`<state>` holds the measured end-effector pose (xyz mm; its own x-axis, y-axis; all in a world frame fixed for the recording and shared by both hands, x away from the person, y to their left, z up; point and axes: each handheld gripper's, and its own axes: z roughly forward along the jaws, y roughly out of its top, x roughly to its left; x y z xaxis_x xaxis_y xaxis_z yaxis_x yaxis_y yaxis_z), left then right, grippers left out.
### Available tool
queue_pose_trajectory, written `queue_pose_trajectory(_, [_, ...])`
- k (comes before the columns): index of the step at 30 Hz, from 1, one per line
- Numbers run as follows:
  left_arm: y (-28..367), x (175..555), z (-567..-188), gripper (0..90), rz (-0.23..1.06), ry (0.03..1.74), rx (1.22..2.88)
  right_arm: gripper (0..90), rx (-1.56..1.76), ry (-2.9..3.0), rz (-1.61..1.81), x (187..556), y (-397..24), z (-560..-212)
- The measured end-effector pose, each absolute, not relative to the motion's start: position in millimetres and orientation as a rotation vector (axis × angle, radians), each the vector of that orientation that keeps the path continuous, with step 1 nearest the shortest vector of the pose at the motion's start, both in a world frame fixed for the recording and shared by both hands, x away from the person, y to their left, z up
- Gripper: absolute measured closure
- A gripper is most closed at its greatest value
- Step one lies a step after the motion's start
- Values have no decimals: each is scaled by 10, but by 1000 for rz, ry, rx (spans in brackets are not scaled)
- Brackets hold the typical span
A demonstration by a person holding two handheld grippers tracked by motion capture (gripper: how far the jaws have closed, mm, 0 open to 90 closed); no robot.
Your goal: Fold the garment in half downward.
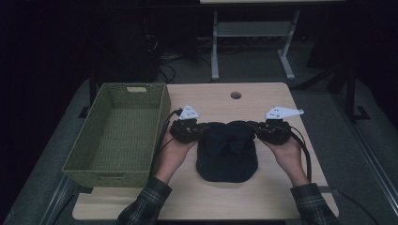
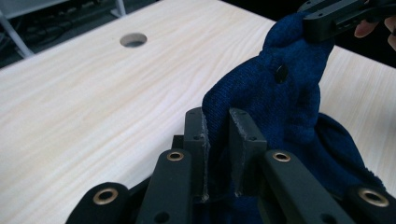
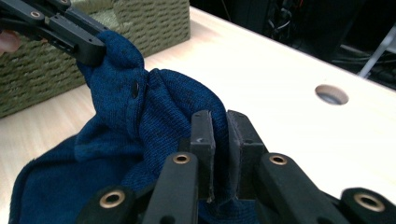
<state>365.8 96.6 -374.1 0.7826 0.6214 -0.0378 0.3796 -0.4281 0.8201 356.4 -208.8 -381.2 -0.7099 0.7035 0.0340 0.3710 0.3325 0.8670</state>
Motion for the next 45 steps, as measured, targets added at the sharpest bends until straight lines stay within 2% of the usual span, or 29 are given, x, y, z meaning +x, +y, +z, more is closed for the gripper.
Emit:
queue_pose_trajectory(15, [948,3437,-3954,778,270,709,2064,810,971,2316,1312,3340,-2150,-4084])
queue_pose_trajectory(30, [1016,3208,-4048,758,233,670,2057,802,978,2342,1321,3098,-2133,-4167])
queue_pose_trajectory(45, [1047,3038,-4205,729,187,645,2121,739,1011,2370,1345,2900,-2172,-4311])
